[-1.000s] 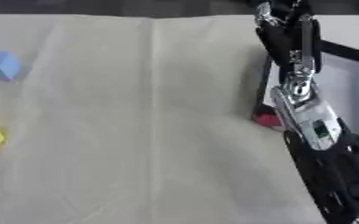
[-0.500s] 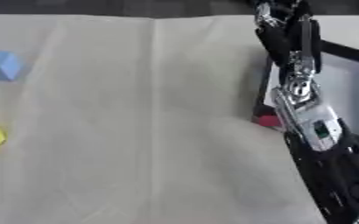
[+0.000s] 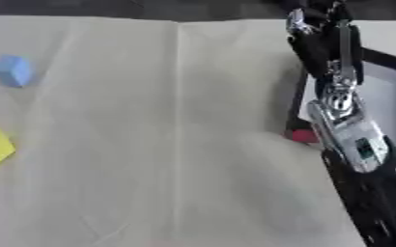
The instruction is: Pick up the objects with one hand, pass them to the other hand, and then place them into the box on the other side of the table.
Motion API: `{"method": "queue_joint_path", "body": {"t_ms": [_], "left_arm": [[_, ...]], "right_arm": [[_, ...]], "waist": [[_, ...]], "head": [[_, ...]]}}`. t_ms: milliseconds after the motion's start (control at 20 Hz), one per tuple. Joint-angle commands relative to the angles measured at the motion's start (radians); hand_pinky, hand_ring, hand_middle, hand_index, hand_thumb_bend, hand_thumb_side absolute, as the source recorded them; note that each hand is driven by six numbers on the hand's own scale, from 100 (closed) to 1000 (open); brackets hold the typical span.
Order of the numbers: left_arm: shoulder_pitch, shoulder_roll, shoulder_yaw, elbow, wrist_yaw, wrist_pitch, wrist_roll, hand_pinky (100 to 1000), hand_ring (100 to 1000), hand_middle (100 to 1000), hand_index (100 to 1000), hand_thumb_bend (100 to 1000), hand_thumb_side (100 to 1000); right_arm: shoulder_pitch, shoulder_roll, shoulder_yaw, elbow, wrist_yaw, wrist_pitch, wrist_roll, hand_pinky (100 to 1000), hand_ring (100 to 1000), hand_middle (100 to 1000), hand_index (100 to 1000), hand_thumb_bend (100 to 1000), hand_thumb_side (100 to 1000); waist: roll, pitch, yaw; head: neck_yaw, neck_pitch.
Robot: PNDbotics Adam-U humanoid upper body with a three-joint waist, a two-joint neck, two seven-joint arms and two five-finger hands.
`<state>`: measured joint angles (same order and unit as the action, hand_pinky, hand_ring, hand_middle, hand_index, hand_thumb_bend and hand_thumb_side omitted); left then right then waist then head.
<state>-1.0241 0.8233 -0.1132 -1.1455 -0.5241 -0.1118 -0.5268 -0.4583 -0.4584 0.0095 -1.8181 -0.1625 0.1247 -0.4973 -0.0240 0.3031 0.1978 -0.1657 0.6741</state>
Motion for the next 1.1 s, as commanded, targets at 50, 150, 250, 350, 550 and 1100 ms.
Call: {"method": "queue_joint_path", "body": {"t_ms": [50,150,250,350,550,1100], "left_arm": [[-0.064,-0.010,-0.017,0.099,-0.167,-0.059,-0.114,938,883,805,846,826,100],[-0.092,-0.030,-0.020,0.149,-0.245,-0.086,-0.162,938,879,799,826,805,100],[-0.114,-0.051,-0.016,0.188,-0.306,-0.102,-0.189,935,866,787,802,766,100],[-0.130,-0.068,-0.010,0.217,-0.341,-0.115,-0.193,933,859,780,787,729,100],[-0.153,-0.092,-0.004,0.251,-0.364,-0.135,-0.179,932,852,773,778,713,100],[-0.184,-0.127,-0.008,0.249,-0.354,-0.163,-0.119,927,834,760,786,727,100]], "right_arm": [[-0.016,-0.031,0.000,-0.010,0.000,0.000,0.008,832,757,768,890,100,418],[-0.017,-0.031,0.002,-0.009,-0.002,0.001,0.009,832,756,766,890,100,419],[-0.018,-0.030,0.005,-0.009,-0.003,0.002,0.011,832,756,765,889,100,419],[-0.022,-0.029,0.007,-0.008,-0.004,0.002,0.013,832,755,764,889,100,420],[-0.029,-0.030,0.011,-0.009,-0.006,0.003,0.017,832,754,763,889,100,420],[-0.058,-0.032,0.023,-0.015,-0.011,0.008,0.028,832,750,755,887,100,424]], "waist": [[0.004,-0.028,-0.001],[0.005,-0.027,-0.003],[0.006,-0.026,-0.004],[0.007,-0.025,-0.006],[0.007,-0.021,-0.011],[0.002,0.013,-0.043]], "head": [[0.010,-0.005],[0.015,-0.005],[0.019,-0.006],[0.026,-0.008],[0.034,-0.015],[0.085,-0.048]]}}
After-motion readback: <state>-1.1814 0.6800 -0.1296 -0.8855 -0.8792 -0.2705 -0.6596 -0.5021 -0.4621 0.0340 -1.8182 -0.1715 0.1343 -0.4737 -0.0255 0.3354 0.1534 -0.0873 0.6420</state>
